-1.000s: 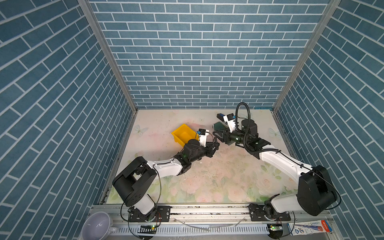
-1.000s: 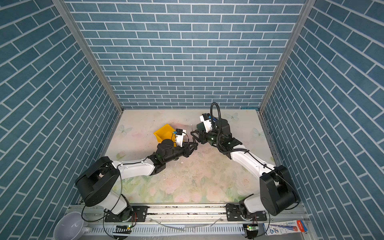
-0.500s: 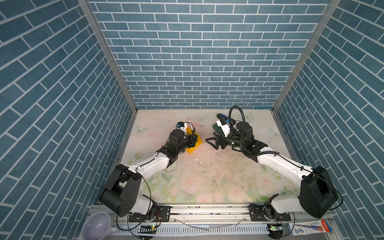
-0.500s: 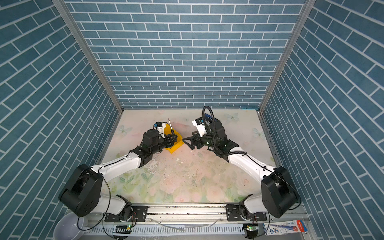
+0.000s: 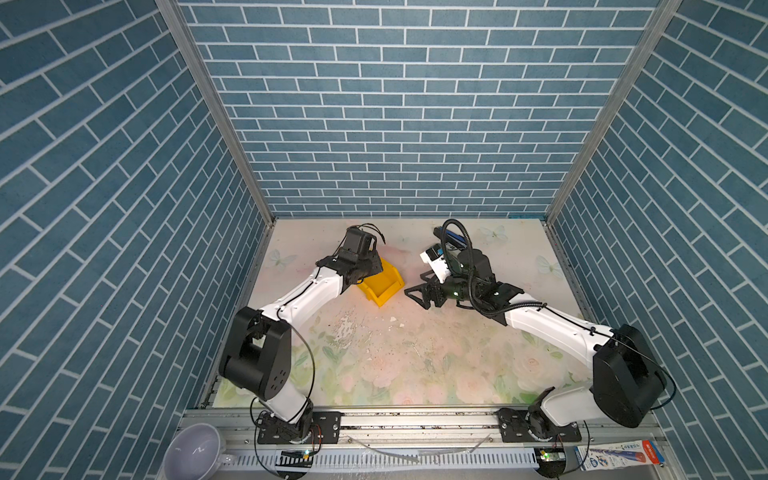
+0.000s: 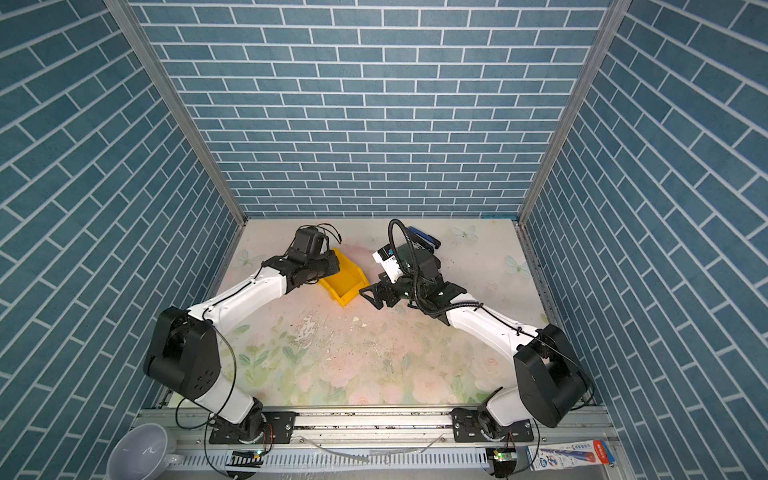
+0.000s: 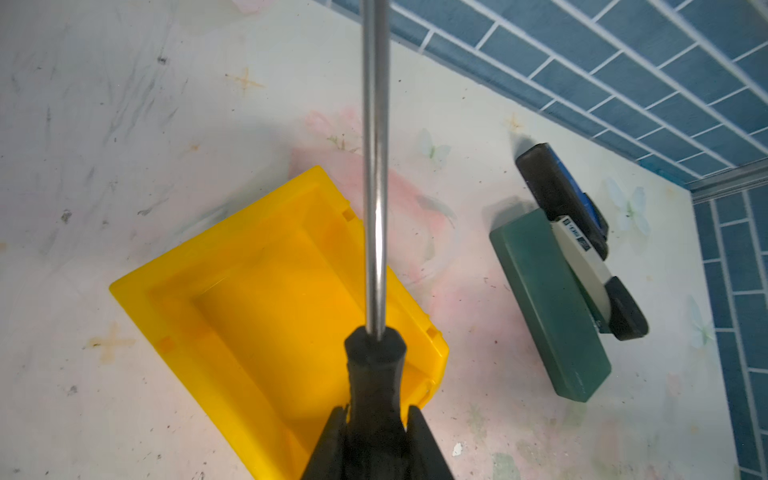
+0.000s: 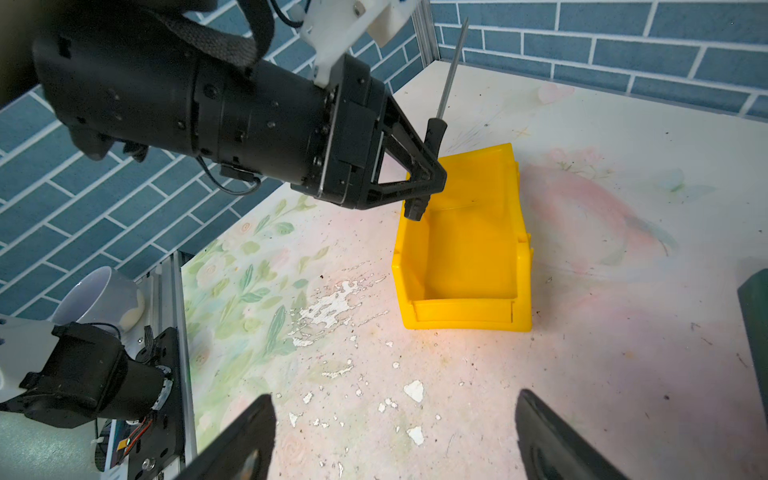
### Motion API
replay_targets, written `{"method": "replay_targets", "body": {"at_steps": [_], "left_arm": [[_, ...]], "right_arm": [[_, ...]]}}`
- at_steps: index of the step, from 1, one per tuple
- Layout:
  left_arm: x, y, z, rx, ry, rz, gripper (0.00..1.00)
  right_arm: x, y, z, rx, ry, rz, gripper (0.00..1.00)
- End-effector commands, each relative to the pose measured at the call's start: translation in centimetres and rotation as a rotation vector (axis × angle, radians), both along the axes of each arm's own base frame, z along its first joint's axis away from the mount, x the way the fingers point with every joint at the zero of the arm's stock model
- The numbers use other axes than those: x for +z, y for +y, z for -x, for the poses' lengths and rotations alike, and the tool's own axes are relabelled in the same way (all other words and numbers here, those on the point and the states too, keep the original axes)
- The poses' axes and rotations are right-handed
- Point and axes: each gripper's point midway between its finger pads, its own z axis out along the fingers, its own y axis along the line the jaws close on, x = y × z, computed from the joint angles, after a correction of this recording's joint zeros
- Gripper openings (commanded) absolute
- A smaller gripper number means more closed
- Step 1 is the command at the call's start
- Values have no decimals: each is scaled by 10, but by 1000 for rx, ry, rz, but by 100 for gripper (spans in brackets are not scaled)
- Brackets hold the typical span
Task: Put the screwdriver in the bin
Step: 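Carry the screwdriver with the left gripper over the yellow bin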
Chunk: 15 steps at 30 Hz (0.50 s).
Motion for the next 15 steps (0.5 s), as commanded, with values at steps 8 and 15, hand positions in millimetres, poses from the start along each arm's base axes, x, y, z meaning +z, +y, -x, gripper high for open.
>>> {"method": "replay_targets", "body": {"at_steps": [8, 15], "left_arm": [[-40, 10, 17, 41, 157, -60, 0], [-47, -5, 14, 23, 175, -52, 0]], "right_arm": [[11, 3, -4, 6, -54, 7, 89], [9, 3, -3, 7, -48, 9, 89]]}}
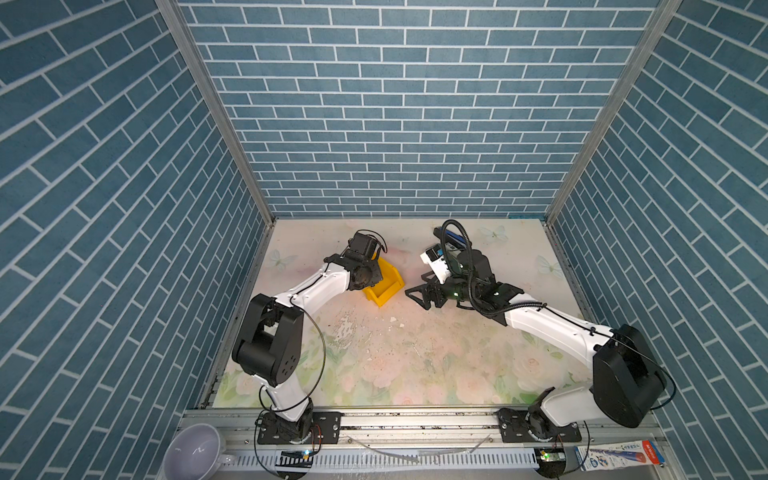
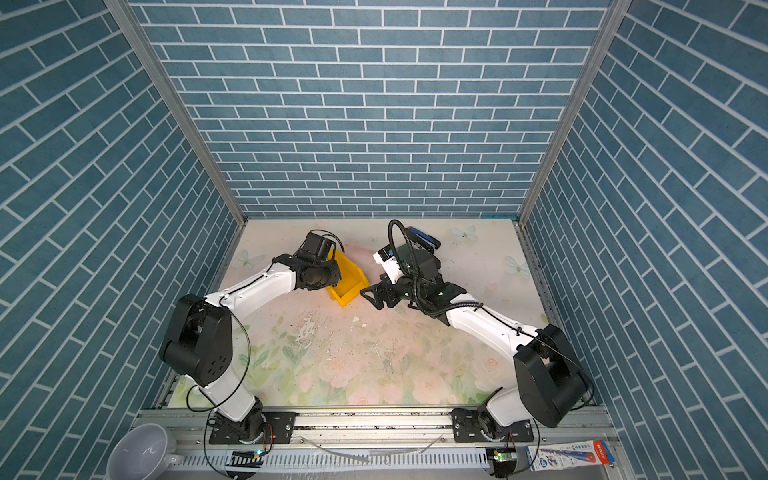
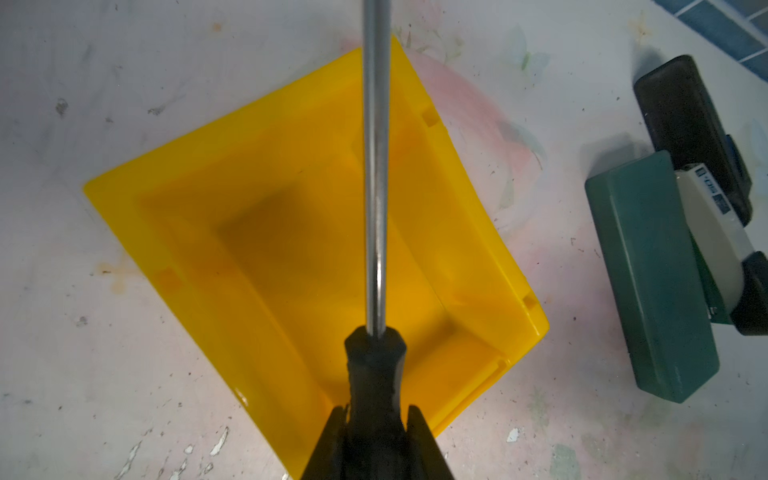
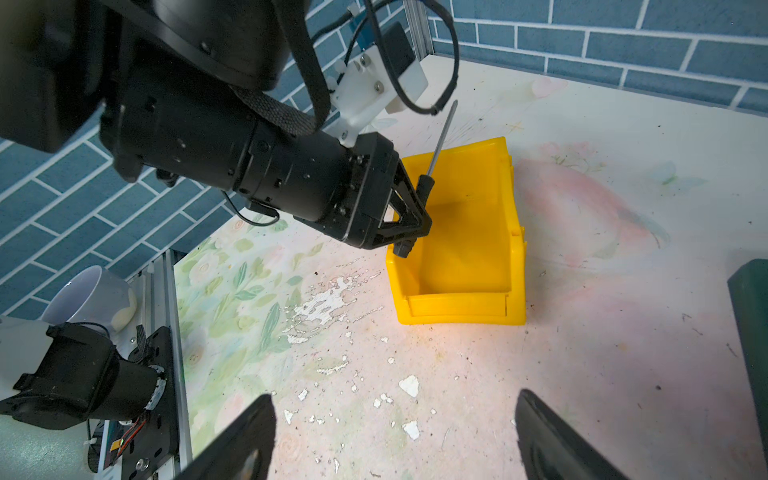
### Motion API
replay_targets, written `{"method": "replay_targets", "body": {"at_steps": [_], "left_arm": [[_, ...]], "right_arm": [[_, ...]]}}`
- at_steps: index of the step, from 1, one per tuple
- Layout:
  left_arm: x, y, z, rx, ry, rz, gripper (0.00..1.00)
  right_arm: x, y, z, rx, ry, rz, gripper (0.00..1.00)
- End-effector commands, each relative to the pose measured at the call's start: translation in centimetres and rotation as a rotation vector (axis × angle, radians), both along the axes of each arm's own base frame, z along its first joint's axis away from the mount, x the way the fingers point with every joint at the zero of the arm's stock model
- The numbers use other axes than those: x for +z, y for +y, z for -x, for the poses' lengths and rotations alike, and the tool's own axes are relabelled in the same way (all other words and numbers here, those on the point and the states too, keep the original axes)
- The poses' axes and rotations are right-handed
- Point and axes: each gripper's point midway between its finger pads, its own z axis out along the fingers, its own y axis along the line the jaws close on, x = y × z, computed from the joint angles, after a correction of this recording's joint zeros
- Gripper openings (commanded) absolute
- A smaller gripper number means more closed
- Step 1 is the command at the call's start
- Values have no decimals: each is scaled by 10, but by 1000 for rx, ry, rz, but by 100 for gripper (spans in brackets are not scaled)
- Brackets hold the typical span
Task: Put the screwdriver in the bin
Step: 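Carry the screwdriver with the left gripper over the yellow bin, then open the left gripper to drop the screwdriver into the bin while the right arm withdraws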
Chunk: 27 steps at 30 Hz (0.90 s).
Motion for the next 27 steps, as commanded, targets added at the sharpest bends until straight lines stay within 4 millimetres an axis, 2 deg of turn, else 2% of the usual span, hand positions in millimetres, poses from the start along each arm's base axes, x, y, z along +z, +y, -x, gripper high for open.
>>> {"method": "replay_targets", "body": {"at_steps": [1, 13, 16, 20, 27], "left_arm": [[-1, -9, -3, -6, 12, 2, 0], [-10, -15, -12, 16, 29, 15, 0], [-13, -15, -13, 16, 34, 10, 3], [-16, -16, -13, 15, 38, 12, 12], [-8, -21, -15, -10, 17, 33, 36]], "right_arm": [[10, 4, -3, 11, -50, 0, 89], [6, 1, -4, -2, -53, 11, 89], [6, 1, -3, -2, -56, 10, 89], [9, 0, -3, -4, -67, 1, 90], [11, -3, -4, -23, -81, 1, 90]]}}
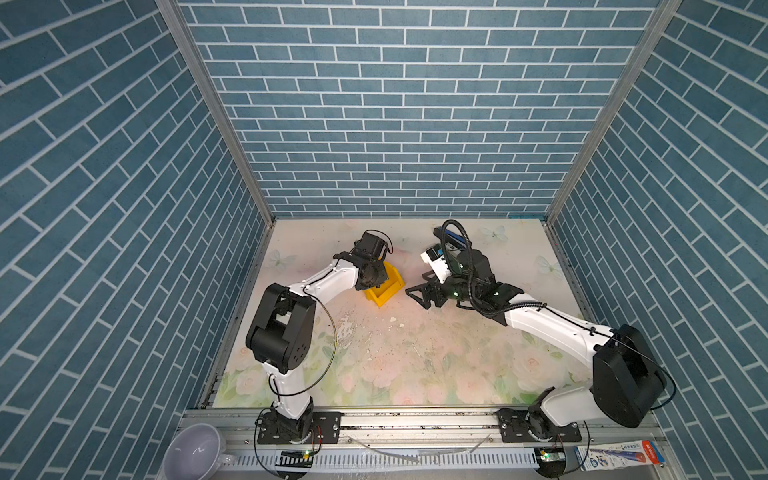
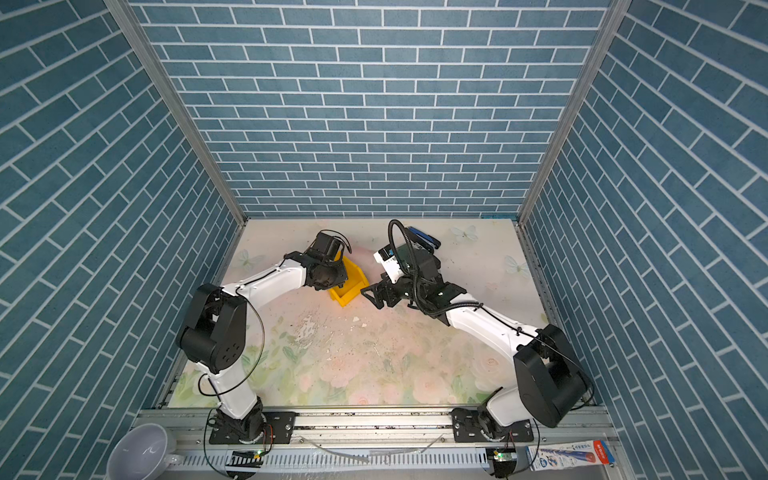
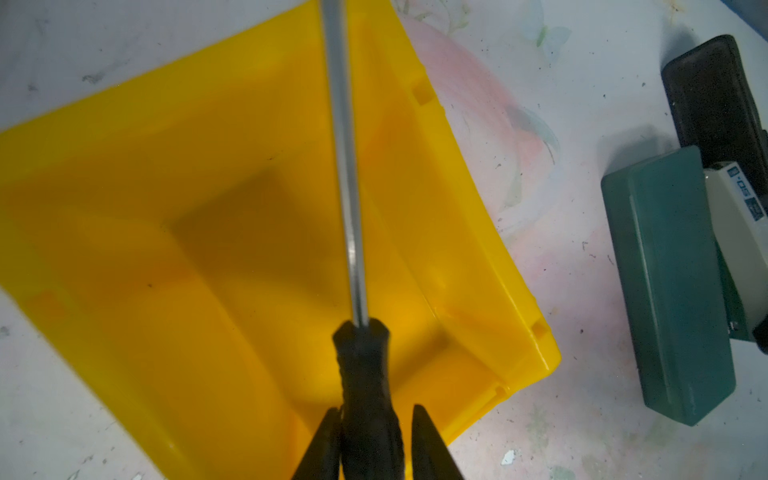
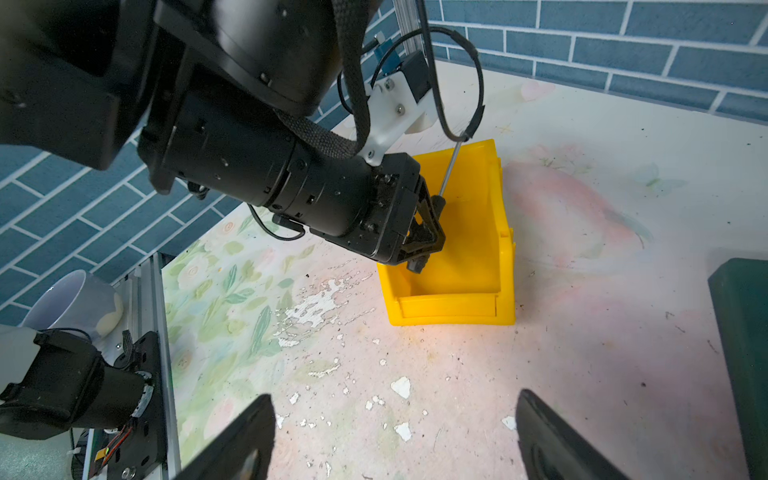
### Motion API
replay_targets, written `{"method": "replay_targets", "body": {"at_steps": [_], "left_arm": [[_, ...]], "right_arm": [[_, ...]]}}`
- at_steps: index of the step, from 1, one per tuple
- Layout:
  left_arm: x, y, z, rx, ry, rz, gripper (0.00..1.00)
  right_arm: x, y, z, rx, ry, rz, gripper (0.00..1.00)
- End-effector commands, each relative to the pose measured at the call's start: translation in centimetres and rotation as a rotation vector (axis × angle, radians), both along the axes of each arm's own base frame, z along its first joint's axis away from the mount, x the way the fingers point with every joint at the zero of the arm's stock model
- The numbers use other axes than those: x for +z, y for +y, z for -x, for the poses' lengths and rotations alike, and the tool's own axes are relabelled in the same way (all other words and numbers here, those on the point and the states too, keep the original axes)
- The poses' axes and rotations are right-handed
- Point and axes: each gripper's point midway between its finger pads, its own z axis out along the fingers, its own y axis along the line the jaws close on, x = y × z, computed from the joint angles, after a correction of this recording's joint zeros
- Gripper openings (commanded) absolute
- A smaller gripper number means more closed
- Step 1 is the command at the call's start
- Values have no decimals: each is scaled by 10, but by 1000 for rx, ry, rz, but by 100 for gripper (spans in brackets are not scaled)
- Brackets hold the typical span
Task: Put the screwdriver in the bin
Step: 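Open the left gripper to drop the screwdriver into the bin while the right arm withdraws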
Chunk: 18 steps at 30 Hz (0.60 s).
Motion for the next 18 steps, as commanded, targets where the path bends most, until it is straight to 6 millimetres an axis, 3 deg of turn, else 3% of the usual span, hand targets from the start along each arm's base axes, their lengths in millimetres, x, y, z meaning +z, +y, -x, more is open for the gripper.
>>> {"method": "replay_targets", "body": {"at_steps": [1, 4, 9, 12, 18], "left_arm": [[9, -10, -5, -25, -24, 30, 41], [28, -14, -7, -47, -77, 48, 49], [69, -14, -7, -57, -189, 71, 76], [91, -12, -8, -77, -275, 72, 97], [117, 4, -5, -142, -428, -29, 100]], "right_arm": [[14, -3, -1, -10, -77, -12, 90], [20, -10, -6, -53, -111, -21, 90], [30, -31, -22, -144, -130, -46, 91], [35, -49, -34, -213, -120, -78, 91], [37, -100, -58, -382, -77, -181, 91]]}}
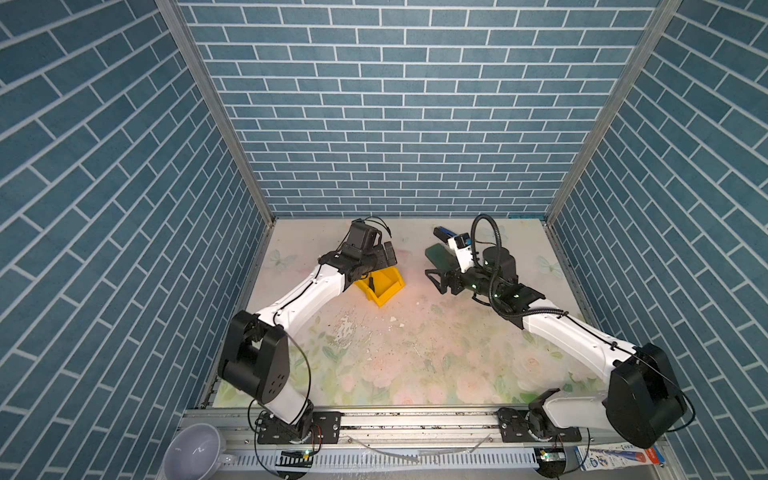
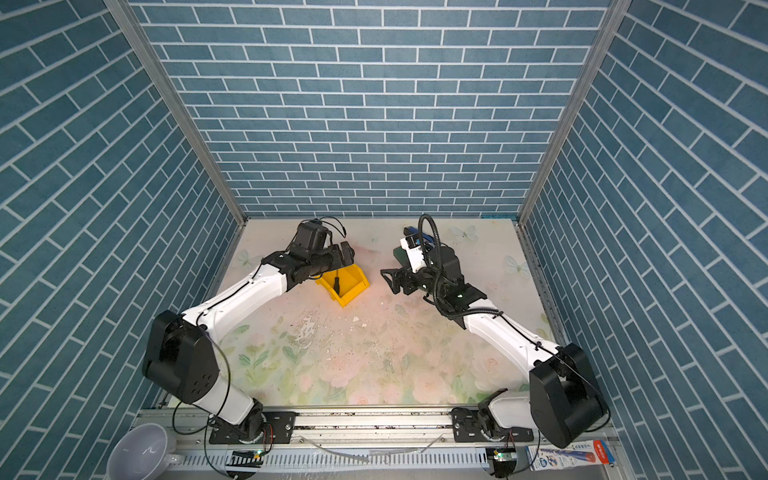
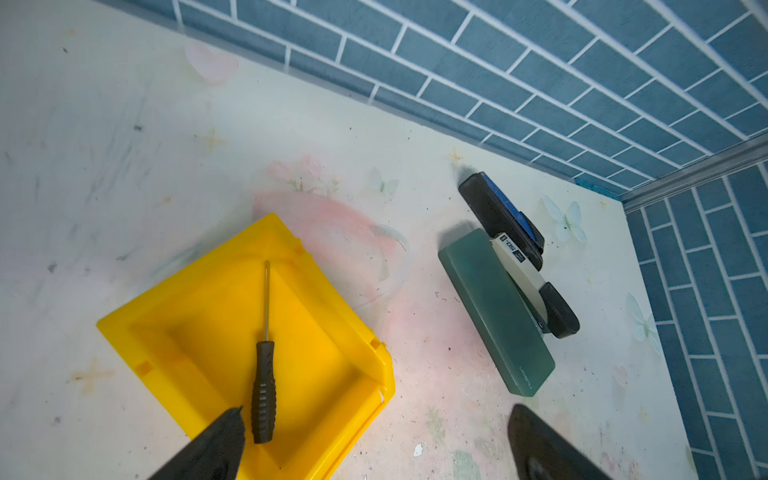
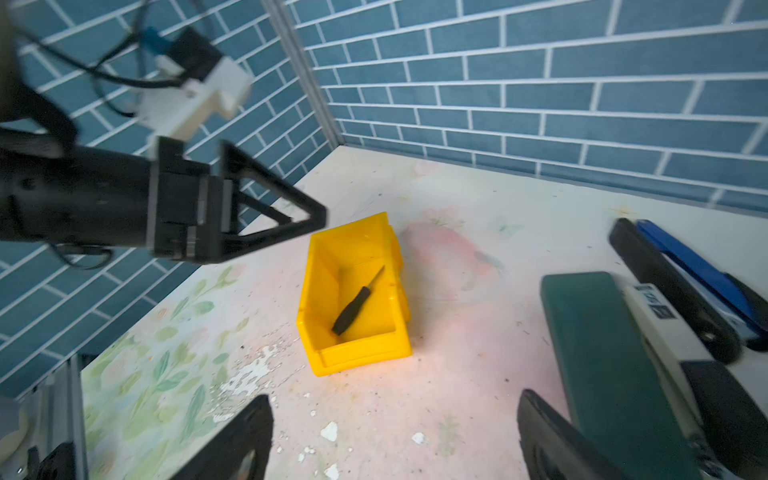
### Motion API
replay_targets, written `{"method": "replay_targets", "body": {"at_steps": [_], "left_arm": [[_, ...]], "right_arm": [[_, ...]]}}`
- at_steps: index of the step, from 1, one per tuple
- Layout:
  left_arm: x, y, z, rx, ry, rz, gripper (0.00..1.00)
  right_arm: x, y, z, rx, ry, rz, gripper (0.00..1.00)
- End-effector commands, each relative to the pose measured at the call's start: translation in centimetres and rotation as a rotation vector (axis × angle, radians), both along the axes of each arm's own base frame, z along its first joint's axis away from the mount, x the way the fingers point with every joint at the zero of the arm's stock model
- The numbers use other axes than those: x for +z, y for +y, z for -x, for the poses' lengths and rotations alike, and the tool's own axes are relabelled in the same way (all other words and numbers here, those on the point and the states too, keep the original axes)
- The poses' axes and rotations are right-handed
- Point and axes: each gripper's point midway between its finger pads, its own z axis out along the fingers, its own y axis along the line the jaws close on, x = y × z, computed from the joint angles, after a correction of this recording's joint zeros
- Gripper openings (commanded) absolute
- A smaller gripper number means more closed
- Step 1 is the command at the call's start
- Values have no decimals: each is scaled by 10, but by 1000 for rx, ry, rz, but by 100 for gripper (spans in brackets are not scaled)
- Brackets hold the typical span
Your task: Put the screwdriver in the bin
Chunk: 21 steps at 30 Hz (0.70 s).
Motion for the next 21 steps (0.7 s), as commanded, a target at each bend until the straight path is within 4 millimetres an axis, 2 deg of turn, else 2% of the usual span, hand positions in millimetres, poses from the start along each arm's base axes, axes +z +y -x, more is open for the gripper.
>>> {"method": "replay_targets", "body": {"at_steps": [1, 6, 10, 14, 18, 21], "left_arm": [[3, 14, 2, -23, -89, -112, 100], [21, 45, 19, -35, -246, -221, 100], [20, 79, 29, 13, -306, -303, 100], [2, 119, 39, 99, -315, -379, 100], [-13, 158, 50, 167, -323, -556, 100], [-28, 182, 58, 223, -329, -608, 100]], "right_arm": [[6, -30, -10, -119, 9, -91, 92], [-5, -87, -18, -308, 20, -66, 95], [-19, -130, -23, -454, 4, 42, 96], [-31, -180, -32, -646, -45, 191, 96], [-40, -230, -34, -809, -100, 357, 96], [-55, -254, -33, -868, -121, 428, 96]]}}
